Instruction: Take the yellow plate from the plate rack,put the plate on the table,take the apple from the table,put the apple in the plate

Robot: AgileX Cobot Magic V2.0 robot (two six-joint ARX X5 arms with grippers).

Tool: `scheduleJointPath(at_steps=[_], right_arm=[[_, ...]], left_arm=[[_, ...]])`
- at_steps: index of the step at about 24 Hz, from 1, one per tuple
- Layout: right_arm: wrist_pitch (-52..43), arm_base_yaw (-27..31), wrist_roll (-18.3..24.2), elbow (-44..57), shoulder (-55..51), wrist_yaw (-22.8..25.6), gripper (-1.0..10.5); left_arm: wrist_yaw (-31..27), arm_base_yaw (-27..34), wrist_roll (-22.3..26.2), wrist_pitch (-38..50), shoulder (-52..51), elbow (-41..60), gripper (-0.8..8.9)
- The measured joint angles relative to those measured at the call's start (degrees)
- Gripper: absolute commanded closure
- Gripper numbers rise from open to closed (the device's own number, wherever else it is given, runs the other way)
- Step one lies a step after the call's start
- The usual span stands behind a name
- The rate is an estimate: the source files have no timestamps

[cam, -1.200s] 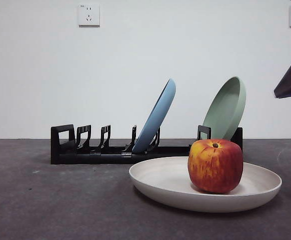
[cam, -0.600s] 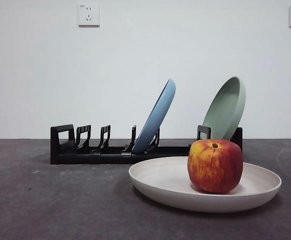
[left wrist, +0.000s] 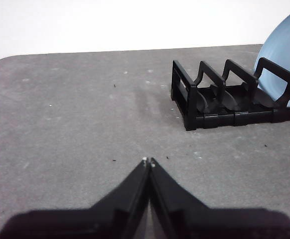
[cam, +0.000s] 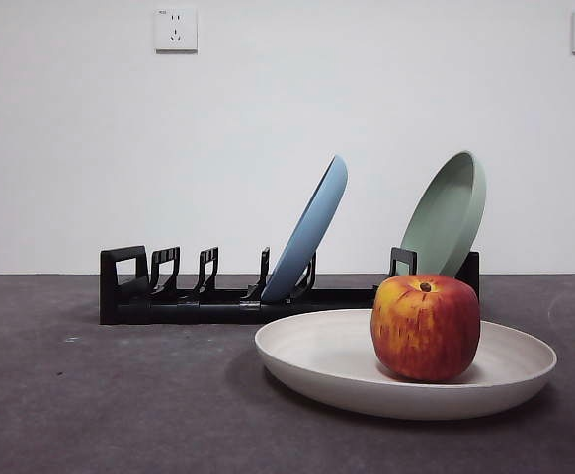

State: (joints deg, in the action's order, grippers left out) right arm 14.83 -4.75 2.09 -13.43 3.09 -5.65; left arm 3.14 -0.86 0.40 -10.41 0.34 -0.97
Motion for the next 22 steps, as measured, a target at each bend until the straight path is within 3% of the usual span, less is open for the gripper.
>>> scheduleJointPath(at_steps=[8, 22], right_arm=[[-4.13, 0.0, -0.26, 10.51, -2.84, -0.26, 9.5], [-4.48, 0.0, -2.29, 12.13, -2.86, -0.22, 9.5]], left_arm=[[-0.02, 0.0, 0.0, 0.0, 0.0, 0.0, 8.16], [0.0, 0.0, 0.0, 0.0, 0.0, 0.0, 8.16]])
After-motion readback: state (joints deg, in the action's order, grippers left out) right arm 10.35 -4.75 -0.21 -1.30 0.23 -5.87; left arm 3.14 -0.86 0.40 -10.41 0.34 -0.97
